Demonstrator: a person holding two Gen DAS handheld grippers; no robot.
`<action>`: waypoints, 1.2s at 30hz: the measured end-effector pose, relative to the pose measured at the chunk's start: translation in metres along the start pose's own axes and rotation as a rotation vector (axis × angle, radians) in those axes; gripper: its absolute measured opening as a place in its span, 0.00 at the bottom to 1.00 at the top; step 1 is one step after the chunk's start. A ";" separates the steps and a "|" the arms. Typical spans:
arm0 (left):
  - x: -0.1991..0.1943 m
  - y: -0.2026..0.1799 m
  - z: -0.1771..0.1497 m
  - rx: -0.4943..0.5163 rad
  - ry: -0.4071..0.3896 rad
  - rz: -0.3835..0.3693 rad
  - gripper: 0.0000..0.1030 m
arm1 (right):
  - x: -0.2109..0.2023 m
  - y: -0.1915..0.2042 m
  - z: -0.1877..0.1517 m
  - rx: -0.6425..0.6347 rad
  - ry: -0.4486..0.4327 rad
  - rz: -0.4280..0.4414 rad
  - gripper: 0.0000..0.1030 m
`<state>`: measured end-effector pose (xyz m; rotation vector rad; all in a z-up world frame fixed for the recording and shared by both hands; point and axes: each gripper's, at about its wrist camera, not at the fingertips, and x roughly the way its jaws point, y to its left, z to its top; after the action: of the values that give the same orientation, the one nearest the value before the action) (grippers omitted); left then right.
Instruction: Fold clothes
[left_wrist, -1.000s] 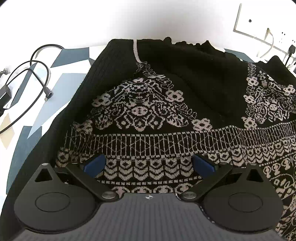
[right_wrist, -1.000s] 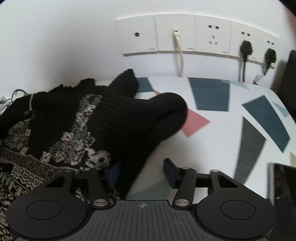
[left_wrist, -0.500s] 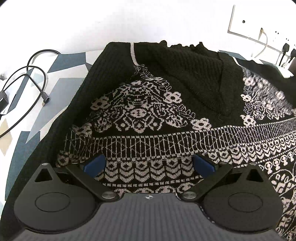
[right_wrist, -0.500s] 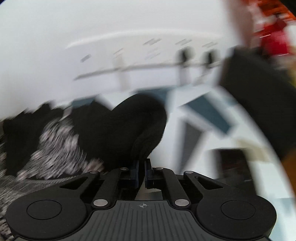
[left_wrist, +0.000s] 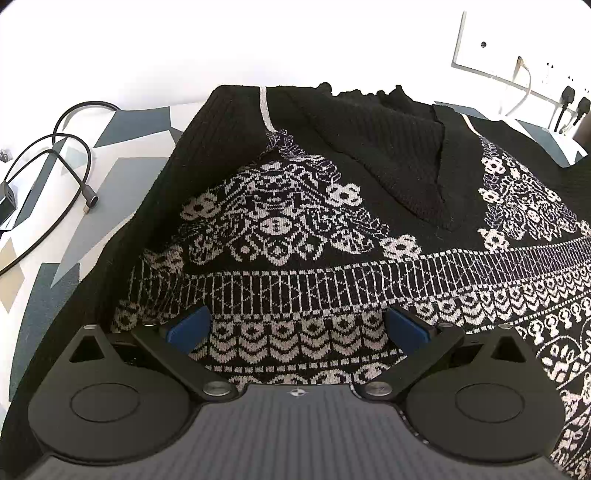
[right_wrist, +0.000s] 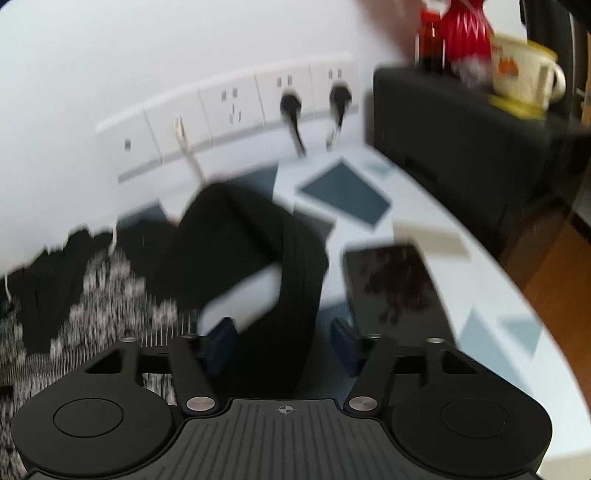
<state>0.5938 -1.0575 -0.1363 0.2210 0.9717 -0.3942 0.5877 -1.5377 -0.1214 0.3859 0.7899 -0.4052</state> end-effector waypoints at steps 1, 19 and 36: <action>0.000 0.000 0.000 0.000 0.000 0.000 1.00 | 0.002 0.003 -0.007 0.000 0.018 -0.003 0.58; 0.000 0.000 0.000 -0.008 0.005 0.000 1.00 | -0.100 -0.013 0.045 0.276 -0.370 -0.158 0.04; -0.015 0.029 -0.011 0.036 0.088 -0.015 1.00 | 0.015 0.216 -0.037 -0.225 0.287 0.330 0.40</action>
<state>0.5901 -1.0234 -0.1291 0.2652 1.0541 -0.4187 0.6799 -1.3385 -0.1179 0.3595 1.0202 0.0513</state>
